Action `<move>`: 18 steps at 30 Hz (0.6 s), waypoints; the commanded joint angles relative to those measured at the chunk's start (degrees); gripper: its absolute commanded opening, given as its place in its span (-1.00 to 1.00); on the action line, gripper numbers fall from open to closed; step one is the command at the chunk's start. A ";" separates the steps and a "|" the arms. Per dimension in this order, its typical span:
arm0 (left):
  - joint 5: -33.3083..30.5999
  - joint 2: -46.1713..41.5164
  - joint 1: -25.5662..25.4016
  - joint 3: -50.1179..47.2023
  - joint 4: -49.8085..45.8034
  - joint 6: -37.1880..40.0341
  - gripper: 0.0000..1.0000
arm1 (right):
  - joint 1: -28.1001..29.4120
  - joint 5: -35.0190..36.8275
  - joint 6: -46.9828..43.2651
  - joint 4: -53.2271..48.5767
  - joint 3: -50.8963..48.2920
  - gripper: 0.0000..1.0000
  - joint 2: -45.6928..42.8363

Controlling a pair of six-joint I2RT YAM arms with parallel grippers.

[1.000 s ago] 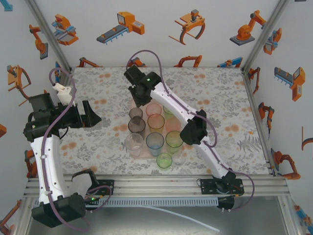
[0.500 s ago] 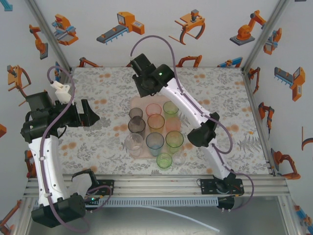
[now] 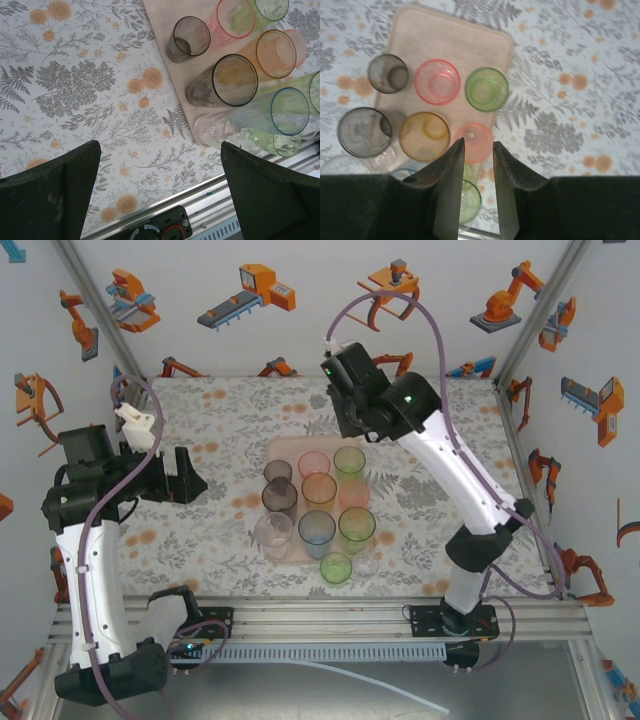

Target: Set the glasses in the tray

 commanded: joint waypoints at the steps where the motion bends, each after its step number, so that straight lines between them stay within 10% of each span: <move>1: 0.36 -1.42 -0.45 0.10 -2.01 2.14 0.94 | -0.59 5.13 4.02 -2.50 -6.17 -0.37 -7.93; 18: 6.04 -0.46 -2.89 -0.49 -5.04 5.70 0.94 | -0.88 -1.85 21.15 -7.81 -36.18 -0.40 -29.48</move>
